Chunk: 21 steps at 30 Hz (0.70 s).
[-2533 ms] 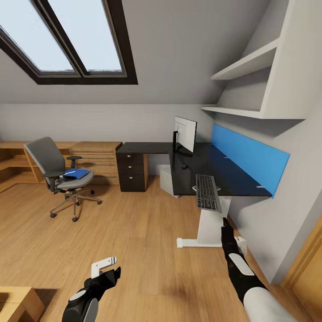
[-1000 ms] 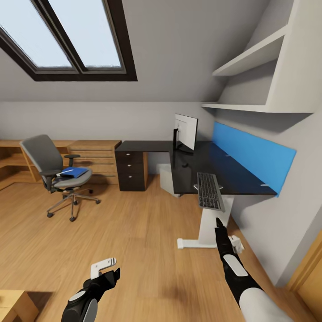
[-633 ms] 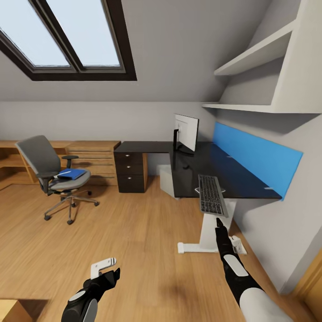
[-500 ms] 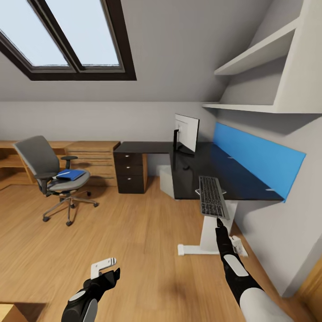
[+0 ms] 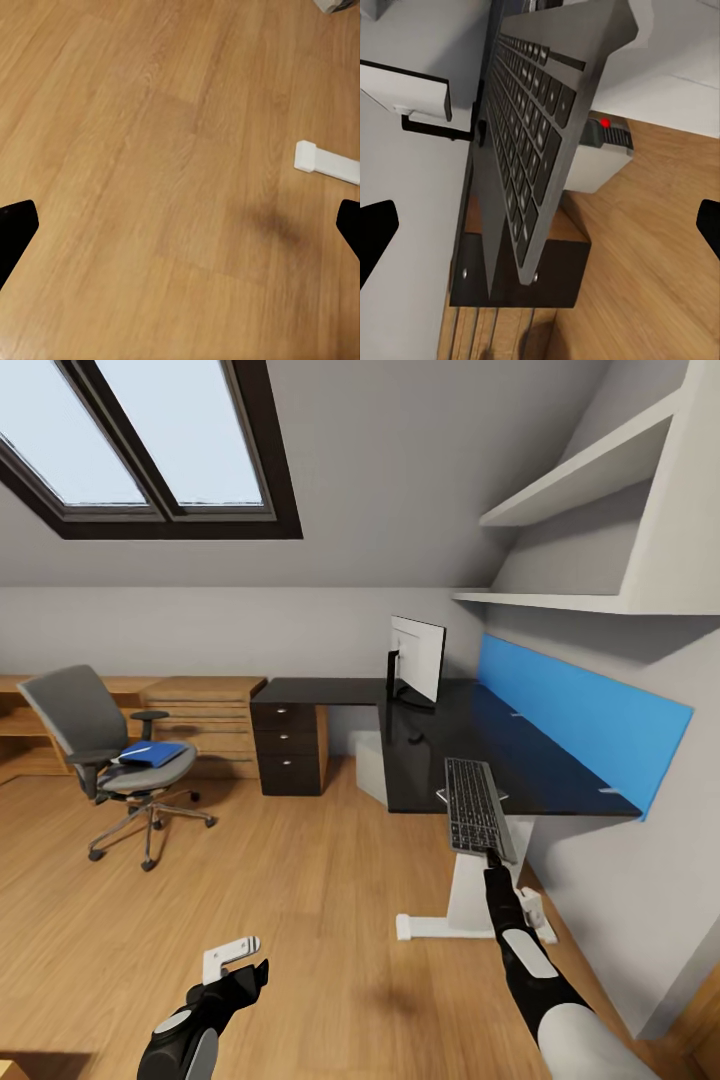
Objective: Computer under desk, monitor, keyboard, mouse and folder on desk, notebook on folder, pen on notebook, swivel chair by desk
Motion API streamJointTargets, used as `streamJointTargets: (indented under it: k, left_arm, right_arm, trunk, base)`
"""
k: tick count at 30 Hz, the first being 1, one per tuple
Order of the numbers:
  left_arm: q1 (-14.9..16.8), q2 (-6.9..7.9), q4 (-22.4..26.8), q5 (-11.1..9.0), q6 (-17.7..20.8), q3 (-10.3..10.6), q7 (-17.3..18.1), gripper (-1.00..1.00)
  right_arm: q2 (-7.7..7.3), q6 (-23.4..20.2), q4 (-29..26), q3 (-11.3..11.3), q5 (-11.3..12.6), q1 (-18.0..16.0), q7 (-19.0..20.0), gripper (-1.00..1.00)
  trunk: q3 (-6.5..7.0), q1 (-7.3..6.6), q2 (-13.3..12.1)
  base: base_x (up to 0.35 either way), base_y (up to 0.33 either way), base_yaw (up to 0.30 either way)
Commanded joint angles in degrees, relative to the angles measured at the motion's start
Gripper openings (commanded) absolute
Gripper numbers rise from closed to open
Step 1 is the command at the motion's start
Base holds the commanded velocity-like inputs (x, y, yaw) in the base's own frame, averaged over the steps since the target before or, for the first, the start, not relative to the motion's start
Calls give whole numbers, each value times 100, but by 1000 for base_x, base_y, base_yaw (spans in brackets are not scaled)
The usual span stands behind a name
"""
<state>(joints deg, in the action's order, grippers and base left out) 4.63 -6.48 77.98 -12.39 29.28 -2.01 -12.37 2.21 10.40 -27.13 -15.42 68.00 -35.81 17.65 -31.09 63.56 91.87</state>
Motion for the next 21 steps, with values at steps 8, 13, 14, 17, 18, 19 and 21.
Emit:
streamJointTargets:
  k: [8,13,14,17,18,19,21]
  left_arm:
    - [3,-3,7,-61,18,-1,-38,100]
    - [3,-3,7,-61,23,-1,-38,100]
    - [3,-3,7,-61,24,-1,-38,100]
    - [3,-3,7,-61,25,-4,-38,100]
    - [3,-3,7,-61,25,-5,-38,100]
    - [3,-3,7,-61,25,-5,-38,100]
    - [3,-3,7,-61,25,-5,-38,100]
  right_arm:
    - [2,-10,6,-340,67,-5,17,100]
    - [6,-24,6,-627,65,-5,-7,100]
    - [6,-26,6,-666,65,-5,-10,100]
    - [7,-27,6,-699,65,-5,-13,100]
    - [7,-28,6,-706,65,-5,-14,100]
    - [7,-28,6,-718,65,-5,-15,100]
    - [7,-28,6,-724,65,-5,-15,100]
  trunk:
    - [-6,0,3]
    - [-6,0,3]
    - [-6,0,3]
    - [-6,0,3]
    - [-6,0,3]
    - [-6,0,3]
    - [-6,0,3]
  base:
    - [143,-5,0]
    - [124,-4,0]
    - [46,-2,0]
    - [30,-1,0]
    - [19,-1,0]
    - [12,0,0]
    - [9,0,0]
